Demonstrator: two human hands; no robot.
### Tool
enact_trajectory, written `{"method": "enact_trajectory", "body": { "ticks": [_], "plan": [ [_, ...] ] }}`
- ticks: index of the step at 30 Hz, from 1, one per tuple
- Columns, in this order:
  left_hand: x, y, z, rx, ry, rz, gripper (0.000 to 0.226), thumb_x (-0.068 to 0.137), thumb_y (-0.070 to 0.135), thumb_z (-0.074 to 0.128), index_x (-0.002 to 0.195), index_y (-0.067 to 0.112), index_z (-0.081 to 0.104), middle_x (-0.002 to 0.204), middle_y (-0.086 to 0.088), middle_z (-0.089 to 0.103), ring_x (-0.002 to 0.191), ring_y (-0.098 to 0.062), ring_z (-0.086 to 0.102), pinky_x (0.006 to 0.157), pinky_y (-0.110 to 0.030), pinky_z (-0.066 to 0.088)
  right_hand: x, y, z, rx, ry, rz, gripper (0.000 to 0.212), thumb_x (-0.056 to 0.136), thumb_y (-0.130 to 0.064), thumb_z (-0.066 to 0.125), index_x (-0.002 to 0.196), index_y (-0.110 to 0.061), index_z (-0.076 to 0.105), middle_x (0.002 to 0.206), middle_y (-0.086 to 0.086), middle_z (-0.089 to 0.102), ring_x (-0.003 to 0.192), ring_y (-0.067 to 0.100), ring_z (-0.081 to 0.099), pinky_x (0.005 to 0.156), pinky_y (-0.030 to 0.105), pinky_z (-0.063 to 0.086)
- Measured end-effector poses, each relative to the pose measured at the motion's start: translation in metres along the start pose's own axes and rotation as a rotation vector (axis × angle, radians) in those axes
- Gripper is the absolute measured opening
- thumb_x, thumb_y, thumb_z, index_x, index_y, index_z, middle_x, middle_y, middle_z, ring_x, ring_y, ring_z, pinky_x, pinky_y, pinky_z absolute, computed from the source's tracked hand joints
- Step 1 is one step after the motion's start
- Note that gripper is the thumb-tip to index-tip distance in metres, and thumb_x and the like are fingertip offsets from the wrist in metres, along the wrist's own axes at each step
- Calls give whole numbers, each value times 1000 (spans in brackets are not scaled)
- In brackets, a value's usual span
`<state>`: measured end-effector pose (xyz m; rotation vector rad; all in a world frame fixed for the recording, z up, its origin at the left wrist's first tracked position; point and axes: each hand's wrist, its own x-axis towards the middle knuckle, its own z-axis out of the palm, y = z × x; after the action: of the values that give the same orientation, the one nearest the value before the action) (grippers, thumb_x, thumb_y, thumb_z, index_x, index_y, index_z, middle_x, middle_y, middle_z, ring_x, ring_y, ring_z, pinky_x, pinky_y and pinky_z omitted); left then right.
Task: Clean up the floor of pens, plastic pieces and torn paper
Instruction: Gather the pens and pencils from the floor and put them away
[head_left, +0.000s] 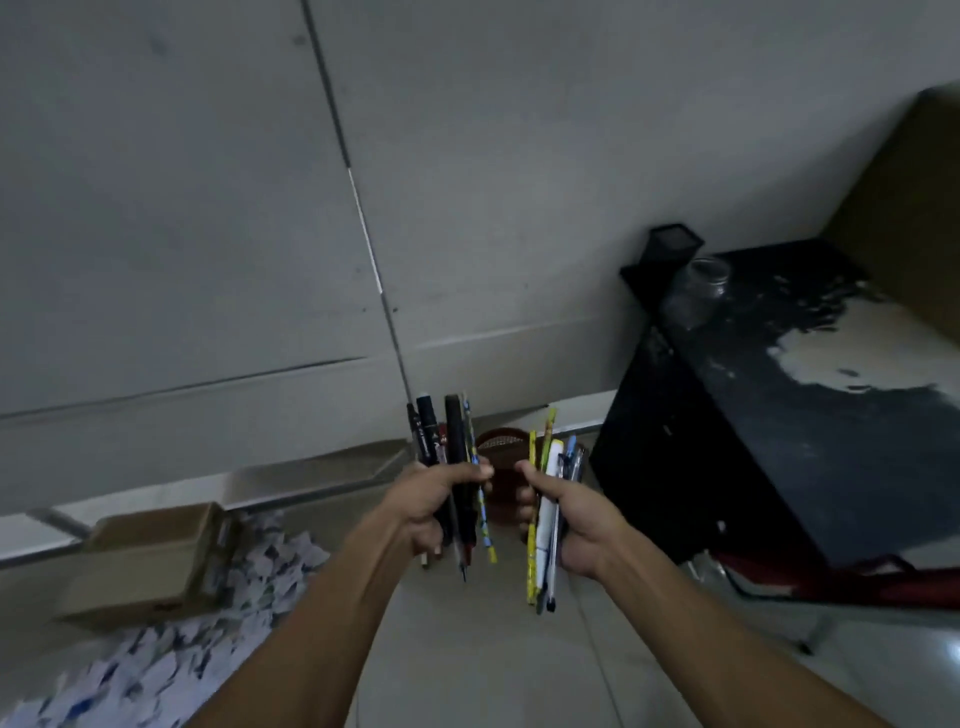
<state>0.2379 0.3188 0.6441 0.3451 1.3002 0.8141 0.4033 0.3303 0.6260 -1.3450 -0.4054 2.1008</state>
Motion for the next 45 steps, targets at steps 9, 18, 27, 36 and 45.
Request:
{"method": "enact_trajectory", "body": {
  "ticks": [9,18,27,36,45],
  "plan": [
    [-11,82,124,28,-157,-95,16,87,6,58,71,7,62,60,-5,66,50,-14,65,68,-32,51,-55,-115,-39,68,75,-68,9,92,-19,62,85,-13,64,52,-1,51,40,11,48,41,19,43],
    [59,148,202,14,-164,-37,21,89,1,54,69,5,58,50,-5,59,40,-14,57,46,-19,49,-12,-207,-74,320,172,-198,27,84,-36,68,69,-22,51,48,-6,43,38,8,41,47,24,37],
    [150,224,259,-93,-102,135,10,84,-1,62,76,5,60,53,-5,61,45,-15,60,47,-23,52,38,-320,-95,607,392,-407,43,80,-45,71,59,-21,43,45,-5,38,41,10,35,49,25,34],
    [224,266,306,-206,50,272,7,81,0,67,82,6,63,61,-7,65,54,-18,63,52,-28,52,116,-431,-121,594,527,-574,30,80,-32,76,72,-15,52,55,0,47,44,13,45,46,25,44],
    [278,262,326,-388,143,217,9,85,1,62,78,7,62,60,-6,62,58,-19,60,56,-29,51,229,-511,-147,492,538,-655,45,78,-22,80,109,-8,50,60,4,55,46,16,48,55,32,47]
  ]
}}
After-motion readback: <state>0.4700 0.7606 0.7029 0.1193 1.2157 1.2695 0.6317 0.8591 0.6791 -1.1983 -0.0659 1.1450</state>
